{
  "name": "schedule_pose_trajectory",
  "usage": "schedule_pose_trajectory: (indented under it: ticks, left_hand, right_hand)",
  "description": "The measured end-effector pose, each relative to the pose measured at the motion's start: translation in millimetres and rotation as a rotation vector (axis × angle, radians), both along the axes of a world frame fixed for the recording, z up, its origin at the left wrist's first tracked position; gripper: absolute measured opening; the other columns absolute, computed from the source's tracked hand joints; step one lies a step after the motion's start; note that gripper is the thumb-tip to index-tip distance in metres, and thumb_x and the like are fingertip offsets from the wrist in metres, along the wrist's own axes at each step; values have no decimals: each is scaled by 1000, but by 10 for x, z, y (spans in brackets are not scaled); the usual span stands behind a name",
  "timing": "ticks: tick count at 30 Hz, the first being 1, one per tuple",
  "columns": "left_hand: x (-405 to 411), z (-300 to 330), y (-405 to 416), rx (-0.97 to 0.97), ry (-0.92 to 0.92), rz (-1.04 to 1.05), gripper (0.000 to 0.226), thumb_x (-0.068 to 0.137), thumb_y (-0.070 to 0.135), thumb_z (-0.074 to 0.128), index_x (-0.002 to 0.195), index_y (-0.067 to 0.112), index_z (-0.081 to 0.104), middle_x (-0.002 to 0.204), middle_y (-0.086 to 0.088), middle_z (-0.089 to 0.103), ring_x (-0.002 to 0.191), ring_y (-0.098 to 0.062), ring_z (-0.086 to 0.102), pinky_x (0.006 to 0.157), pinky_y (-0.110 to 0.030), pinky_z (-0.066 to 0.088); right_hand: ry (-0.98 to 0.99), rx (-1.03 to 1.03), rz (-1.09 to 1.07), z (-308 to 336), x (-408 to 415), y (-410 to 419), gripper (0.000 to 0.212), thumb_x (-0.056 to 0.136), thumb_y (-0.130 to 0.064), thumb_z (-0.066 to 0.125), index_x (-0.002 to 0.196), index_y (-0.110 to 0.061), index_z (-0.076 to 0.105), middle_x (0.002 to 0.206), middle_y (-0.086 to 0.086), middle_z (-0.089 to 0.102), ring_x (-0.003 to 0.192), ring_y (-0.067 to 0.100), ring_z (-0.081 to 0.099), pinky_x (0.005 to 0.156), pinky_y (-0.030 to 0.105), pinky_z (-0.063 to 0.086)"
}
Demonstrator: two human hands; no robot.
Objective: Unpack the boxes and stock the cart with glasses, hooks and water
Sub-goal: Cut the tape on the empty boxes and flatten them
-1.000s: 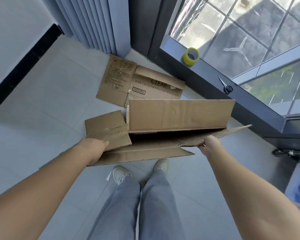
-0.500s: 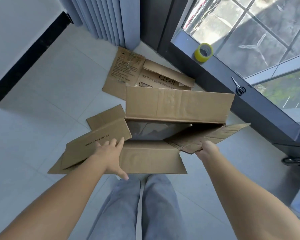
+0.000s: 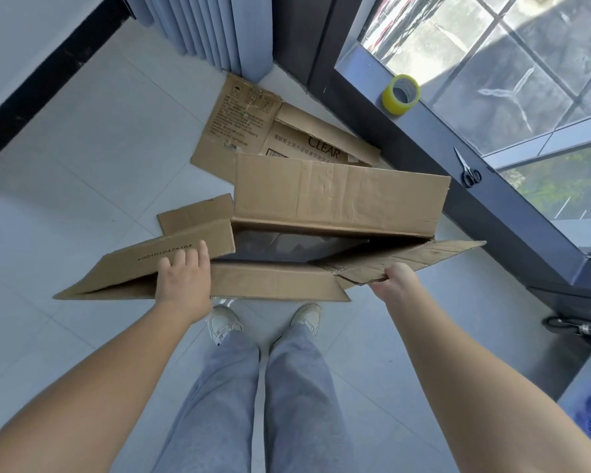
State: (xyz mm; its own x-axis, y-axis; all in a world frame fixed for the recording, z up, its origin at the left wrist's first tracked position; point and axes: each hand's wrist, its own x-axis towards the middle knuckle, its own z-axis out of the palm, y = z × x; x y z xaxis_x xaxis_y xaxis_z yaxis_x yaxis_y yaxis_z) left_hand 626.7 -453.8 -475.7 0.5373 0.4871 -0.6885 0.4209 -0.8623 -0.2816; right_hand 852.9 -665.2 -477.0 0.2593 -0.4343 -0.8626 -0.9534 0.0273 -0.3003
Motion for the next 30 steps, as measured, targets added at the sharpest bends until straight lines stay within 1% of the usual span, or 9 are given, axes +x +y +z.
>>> schedule_pose_trajectory:
  ticks: [4, 8, 12, 15, 17, 22, 26, 28, 30]
  left_hand:
    - [140, -61, 191, -13, -28, 163, 54, 82, 29, 63, 129, 19, 38, 129, -6, 40, 119, -23, 39, 95, -40, 34]
    - [151, -149, 334, -180, -74, 184, 27, 89, 13, 52, 113, 11, 39, 111, -7, 60, 97, -25, 55, 81, -36, 44]
    - [109, -147, 321, -182, -45, 27, 33, 85, -4, 41, 116, 8, 36, 99, -10, 64, 85, -29, 57, 63, -34, 41]
    - [173, -172, 334, -153, -1, -100, 30, 87, -1, 44, 115, 9, 42, 102, -9, 66, 91, -28, 61, 64, -33, 41]
    - [175, -155, 334, -163, 39, -192, 26, 89, -1, 43, 112, 11, 45, 104, -6, 66, 96, -26, 62, 65, -31, 40]
    - [-128, -223, 226, -239, -60, -261, 28, 78, 1, 58, 103, 14, 53, 93, -3, 68, 86, -24, 65, 64, -30, 47]
    - [-357, -409, 205, -341, -329, -218, 56, 9, 4, 88, 51, 13, 52, 40, 0, 46, 33, -20, 49, 33, -19, 34]
    - [-348, -390, 198, -334, -280, -173, 52, 25, 18, 94, 60, 15, 55, 50, 1, 53, 45, -19, 58, 38, -23, 40]
    - [-244, -305, 205, -279, -244, -64, 34, 74, 38, 75, 93, 17, 55, 89, 1, 63, 85, -17, 63, 59, -29, 46]
  right_hand:
    - [33, 38, 353, 25, 55, 61, 16, 97, -2, 36, 82, -5, 42, 83, 4, 39, 79, 21, 41, 70, 26, 39]
    - [17, -148, 853, 172, 196, 212, 12, 96, -17, 46, 106, -11, 46, 104, -2, 51, 84, 12, 61, 65, 15, 42]
    - [-606, -349, 1151, 512, 364, 511, 89, 78, -8, 63, 149, -23, 11, 153, 5, 13, 139, 24, 18, 111, 35, 24]
    - [-475, -263, 2118, 556, 533, 790, 130, 64, -30, 84, 148, -27, -16, 157, 5, -14, 145, 24, -13, 117, 41, 2]
    - [-343, -358, 2463, 386, 668, 911, 144, 56, -46, 86, 144, -26, -27, 155, 8, -23, 143, 27, -20, 116, 45, -3]
    - [-221, -425, 2556, -66, 900, 1185, 148, 54, -50, 86, 142, -27, -32, 156, 8, -19, 144, 23, -17, 116, 48, -2]
    - [-23, -496, 2675, -420, 875, 1227, 145, 56, -50, 85, 143, -27, -30, 159, 3, -6, 146, 23, -8, 112, 57, -3]
    - [44, -492, 2661, -536, 841, 1185, 136, 57, -47, 85, 149, -25, -13, 153, 6, 22, 143, 27, 16, 112, 60, 4]
    - [9, -482, 2672, -534, 817, 1117, 99, 64, -37, 82, 141, -18, 22, 130, 7, 48, 115, 25, 47, 101, 48, 37]
